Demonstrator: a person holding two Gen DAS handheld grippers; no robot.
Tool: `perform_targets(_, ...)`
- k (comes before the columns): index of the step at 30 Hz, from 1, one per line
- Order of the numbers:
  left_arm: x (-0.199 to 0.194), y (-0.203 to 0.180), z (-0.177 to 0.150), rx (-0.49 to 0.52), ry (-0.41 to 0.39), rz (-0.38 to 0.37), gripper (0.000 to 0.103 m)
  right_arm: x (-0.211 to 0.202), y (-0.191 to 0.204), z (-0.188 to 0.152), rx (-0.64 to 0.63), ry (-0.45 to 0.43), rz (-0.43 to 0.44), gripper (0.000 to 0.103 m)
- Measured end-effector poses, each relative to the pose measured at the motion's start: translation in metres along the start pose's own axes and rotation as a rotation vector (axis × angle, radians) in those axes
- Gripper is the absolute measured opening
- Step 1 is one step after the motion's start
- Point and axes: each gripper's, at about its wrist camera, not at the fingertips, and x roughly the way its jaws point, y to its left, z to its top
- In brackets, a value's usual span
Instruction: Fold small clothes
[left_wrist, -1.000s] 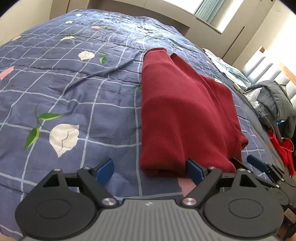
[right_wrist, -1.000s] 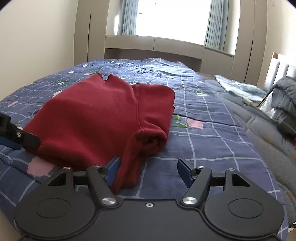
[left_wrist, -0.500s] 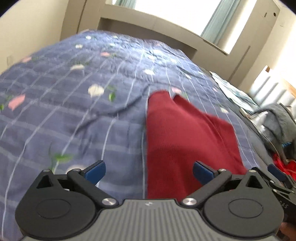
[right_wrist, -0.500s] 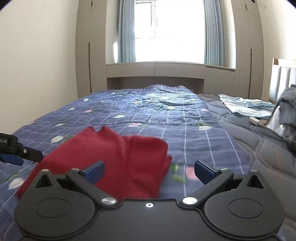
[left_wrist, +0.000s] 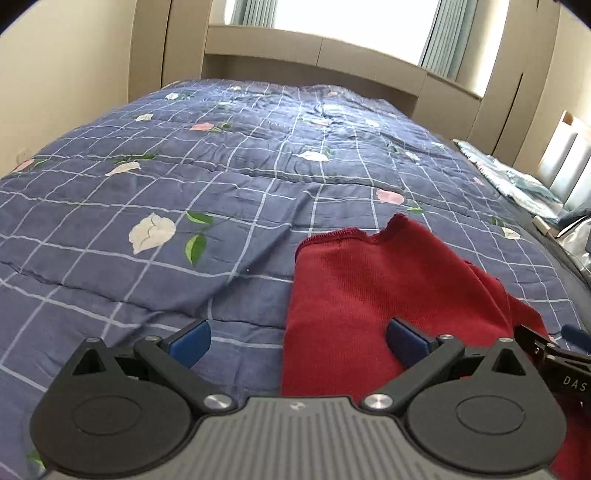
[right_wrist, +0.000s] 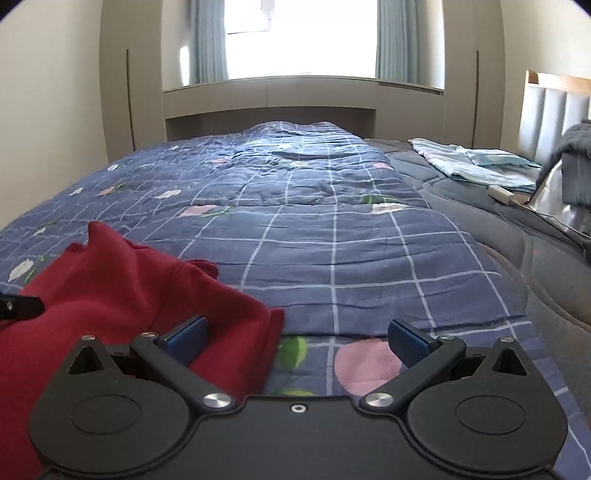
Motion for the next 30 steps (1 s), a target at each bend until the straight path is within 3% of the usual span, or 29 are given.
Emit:
perform_targets(12, 0.006, 0.009, -0.005, -0.040, -0.008, -0.038, 0.103, 0.005, -0.013, -0.004, 0.098, 0.029, 0.065, 0.102)
perform_targets(30, 0.006, 0.011, -0.006, -0.049, -0.011, -0.046, 0.103, 0.003, -0.010, -0.004, 0.087, 0.023, 0.056, 0.102)
